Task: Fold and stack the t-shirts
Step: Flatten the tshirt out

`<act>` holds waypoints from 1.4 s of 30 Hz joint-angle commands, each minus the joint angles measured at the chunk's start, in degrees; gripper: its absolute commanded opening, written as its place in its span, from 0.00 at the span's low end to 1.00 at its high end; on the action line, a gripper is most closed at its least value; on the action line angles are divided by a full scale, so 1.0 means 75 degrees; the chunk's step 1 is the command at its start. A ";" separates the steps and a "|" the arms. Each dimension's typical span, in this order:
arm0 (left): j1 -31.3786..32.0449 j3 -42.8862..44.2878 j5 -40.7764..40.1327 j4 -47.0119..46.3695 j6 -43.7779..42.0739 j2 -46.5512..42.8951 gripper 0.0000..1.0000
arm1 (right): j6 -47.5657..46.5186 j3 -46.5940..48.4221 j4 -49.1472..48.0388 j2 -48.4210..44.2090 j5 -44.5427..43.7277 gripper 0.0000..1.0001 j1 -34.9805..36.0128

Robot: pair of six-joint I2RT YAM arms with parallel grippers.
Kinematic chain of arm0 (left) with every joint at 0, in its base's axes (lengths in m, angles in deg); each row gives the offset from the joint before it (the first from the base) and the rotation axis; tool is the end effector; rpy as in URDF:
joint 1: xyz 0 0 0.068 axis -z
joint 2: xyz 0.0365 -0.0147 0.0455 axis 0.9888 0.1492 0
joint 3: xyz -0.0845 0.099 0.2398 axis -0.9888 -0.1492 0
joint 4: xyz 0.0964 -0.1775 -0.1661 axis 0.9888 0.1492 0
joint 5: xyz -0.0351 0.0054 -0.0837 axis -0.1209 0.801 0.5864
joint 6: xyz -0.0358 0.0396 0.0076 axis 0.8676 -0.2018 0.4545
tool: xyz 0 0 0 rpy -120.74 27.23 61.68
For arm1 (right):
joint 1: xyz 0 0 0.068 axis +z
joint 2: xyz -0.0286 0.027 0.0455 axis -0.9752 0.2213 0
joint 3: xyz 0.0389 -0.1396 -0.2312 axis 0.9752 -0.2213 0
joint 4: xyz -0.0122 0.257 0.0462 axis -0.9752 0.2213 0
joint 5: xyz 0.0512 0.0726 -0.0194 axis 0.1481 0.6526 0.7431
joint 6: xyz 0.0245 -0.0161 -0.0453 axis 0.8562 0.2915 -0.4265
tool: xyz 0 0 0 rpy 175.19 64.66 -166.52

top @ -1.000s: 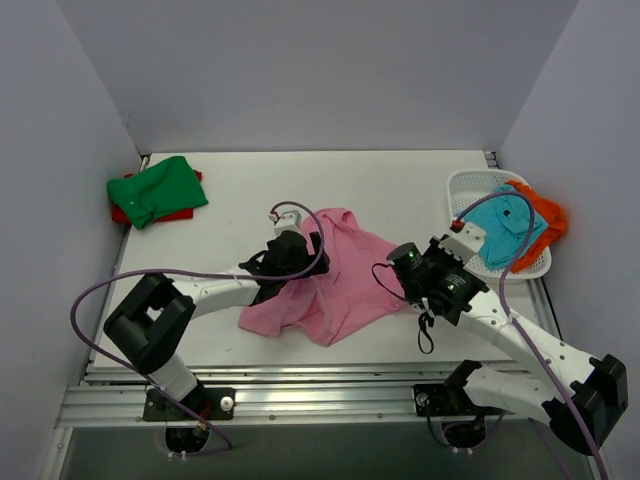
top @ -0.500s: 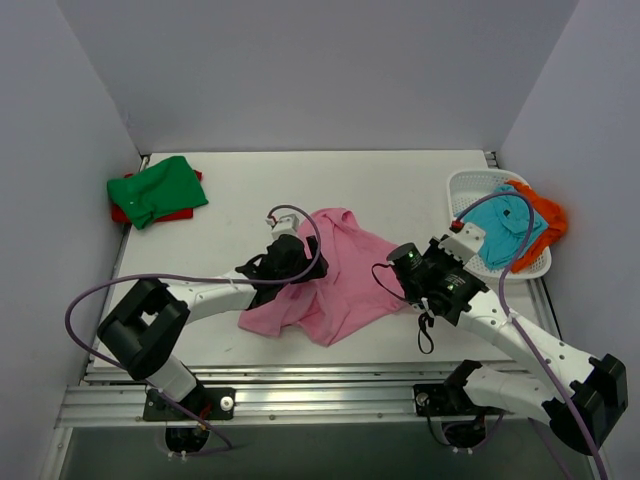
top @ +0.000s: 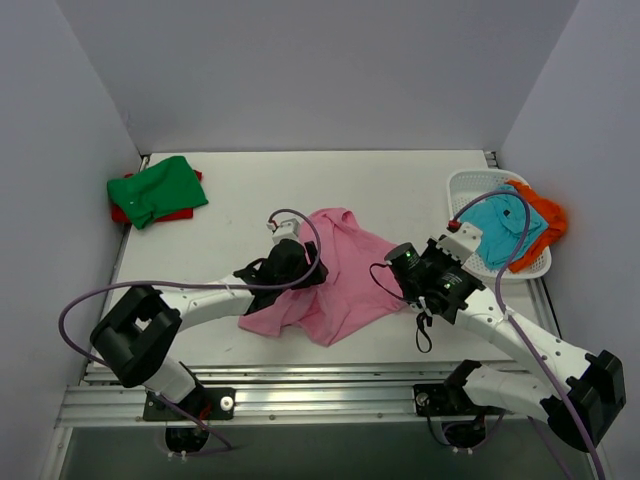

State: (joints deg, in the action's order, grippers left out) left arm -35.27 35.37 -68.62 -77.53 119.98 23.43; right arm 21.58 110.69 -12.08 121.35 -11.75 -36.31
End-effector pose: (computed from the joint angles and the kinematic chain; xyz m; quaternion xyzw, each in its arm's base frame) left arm 0.2285 -0.2265 0.1897 -0.0636 0.8863 -0.2601 0.3778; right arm 0.1793 0.1136 0.2833 0.3329 0.7356 -0.0296 0.5892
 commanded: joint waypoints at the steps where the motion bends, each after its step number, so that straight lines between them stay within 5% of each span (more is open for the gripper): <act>1: 0.0128 -0.0045 0.0001 0.0126 0.0141 -0.0410 0.70 | 0.0154 -0.0054 0.0058 0.0032 -0.0397 0.00 -0.0040; 13: 0.0151 -0.0198 -0.0127 0.0196 0.0223 -0.0329 0.31 | 0.0166 -0.0054 0.0059 0.0067 -0.0397 0.00 -0.0040; 17: 0.0151 -0.0058 -0.0338 0.0476 0.0211 -0.0258 0.03 | 0.0177 -0.0030 0.0070 0.0091 -0.0408 0.00 -0.0040; 24: 0.0151 0.0141 -0.0900 0.1424 -0.0186 -0.1112 0.02 | 0.0330 0.0133 0.0386 -0.0003 -0.0444 0.00 -0.0040; 34: 0.0128 0.0586 -0.2681 0.4050 -0.0843 -0.4660 0.02 | 0.0389 0.0988 0.1230 -0.0881 -0.0561 0.00 0.0030; 42: 0.0116 0.1126 -0.3607 0.5702 -0.1183 -0.6245 0.02 | 0.0354 0.2031 0.1990 -0.1338 -0.0959 0.00 0.0077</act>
State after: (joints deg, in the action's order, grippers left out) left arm -34.48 40.55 -90.72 -42.04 113.45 -20.59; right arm 23.48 121.81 -1.94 112.84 -13.74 -36.20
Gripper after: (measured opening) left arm 0.033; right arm 0.009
